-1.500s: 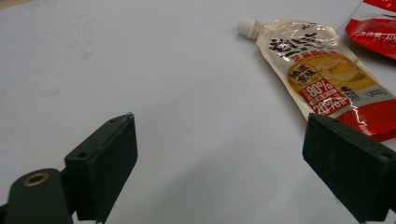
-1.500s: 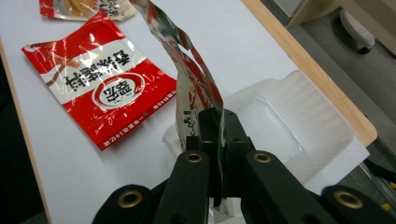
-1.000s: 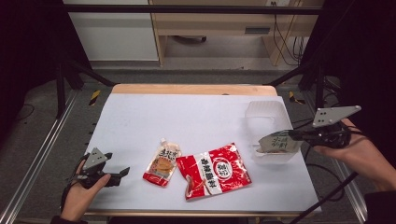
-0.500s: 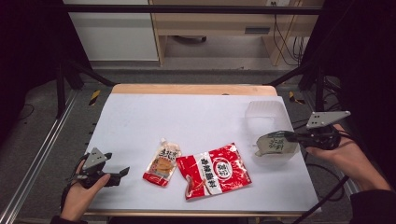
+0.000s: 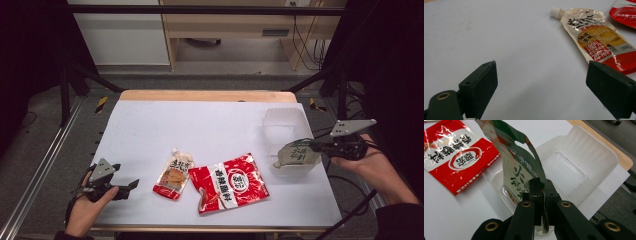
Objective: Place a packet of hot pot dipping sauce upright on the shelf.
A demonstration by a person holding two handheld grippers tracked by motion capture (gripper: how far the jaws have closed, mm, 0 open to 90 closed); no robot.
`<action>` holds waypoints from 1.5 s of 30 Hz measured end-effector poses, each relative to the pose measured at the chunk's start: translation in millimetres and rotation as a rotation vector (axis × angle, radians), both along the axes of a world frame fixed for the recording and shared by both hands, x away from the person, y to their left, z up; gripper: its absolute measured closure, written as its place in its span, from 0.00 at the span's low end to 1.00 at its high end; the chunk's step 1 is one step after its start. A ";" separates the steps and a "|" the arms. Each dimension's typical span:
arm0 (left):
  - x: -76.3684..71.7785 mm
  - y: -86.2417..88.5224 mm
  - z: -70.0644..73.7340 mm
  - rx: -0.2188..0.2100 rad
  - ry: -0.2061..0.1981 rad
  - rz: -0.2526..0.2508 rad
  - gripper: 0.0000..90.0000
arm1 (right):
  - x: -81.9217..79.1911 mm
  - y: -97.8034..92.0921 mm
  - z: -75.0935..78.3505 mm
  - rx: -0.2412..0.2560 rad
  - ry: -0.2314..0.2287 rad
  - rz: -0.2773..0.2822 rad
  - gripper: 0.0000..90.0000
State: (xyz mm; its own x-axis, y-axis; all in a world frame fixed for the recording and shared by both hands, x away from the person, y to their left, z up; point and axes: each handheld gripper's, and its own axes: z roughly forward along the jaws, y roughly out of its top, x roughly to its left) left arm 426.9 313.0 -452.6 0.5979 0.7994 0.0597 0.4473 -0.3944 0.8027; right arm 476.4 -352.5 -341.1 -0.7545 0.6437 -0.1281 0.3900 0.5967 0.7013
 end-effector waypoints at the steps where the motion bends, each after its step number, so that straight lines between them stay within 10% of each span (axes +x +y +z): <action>1: -0.2 0.1 0.1 -0.001 0.000 0.000 0.11 | 0.6 -0.4 -0.3 -0.005 0.000 -0.006 0.98; 16: 0.0 0.3 -0.3 0.002 0.004 0.000 0.11 | 2.9 0.8 1.1 -0.029 0.015 -0.009 0.97; 27: 0.0 -0.6 -0.4 0.004 0.003 -0.003 0.11 | -8.6 10.8 10.6 -0.006 -0.029 -0.064 0.44; 45: -0.3 -1.0 -0.3 0.005 0.001 -0.006 0.11 | -28.5 111.4 26.6 -0.010 -0.100 0.028 0.21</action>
State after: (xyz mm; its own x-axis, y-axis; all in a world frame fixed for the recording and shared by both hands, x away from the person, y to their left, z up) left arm 426.6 312.0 -452.9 0.6025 0.7956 0.0625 0.4461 -0.4007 0.8002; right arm 447.9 -241.1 -314.5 -0.7550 0.6211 -0.2103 0.3013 0.6134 0.7300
